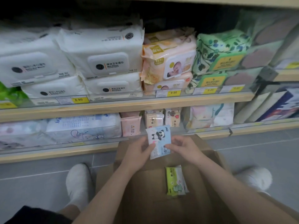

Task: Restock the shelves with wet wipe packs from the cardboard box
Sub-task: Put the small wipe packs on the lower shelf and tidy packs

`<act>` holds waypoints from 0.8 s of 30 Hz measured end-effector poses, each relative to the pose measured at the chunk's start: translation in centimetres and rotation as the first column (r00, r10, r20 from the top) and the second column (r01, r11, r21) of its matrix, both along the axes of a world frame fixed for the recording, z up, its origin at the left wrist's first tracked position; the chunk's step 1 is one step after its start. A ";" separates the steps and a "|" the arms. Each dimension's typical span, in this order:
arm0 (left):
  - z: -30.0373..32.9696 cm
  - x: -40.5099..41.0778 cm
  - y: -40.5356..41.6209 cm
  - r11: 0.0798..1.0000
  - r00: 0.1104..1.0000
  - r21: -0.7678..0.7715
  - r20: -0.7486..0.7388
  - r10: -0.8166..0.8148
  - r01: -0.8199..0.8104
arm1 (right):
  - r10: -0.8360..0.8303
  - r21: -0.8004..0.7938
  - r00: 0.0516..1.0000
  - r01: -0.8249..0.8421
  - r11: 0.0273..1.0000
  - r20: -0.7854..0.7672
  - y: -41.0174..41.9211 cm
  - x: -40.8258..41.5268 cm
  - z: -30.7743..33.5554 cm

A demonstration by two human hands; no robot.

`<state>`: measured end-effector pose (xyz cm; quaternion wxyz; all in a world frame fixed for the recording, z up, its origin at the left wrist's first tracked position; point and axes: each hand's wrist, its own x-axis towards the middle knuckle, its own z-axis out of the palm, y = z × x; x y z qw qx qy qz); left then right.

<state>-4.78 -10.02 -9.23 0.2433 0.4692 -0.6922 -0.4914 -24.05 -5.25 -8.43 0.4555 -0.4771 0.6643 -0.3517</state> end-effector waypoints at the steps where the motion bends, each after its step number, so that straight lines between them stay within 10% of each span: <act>1: -0.2 0.1 -0.2 1.000 0.999 -0.007 0.042 -0.001 0.001 | -0.022 -0.004 1.000 0.022 1.000 -0.009 -0.1 -0.4 0.1; 10: -4.7 1.9 -1.7 0.962 0.832 -0.169 0.547 -0.089 0.214 | -0.276 -0.095 0.918 0.259 0.961 -0.284 -5.1 -5.2 -2.6; 24: -8.6 2.6 -1.9 0.879 0.836 -0.409 0.548 0.021 0.246 | -0.345 0.000 0.857 0.373 0.928 -0.383 -10.7 -7.4 -8.4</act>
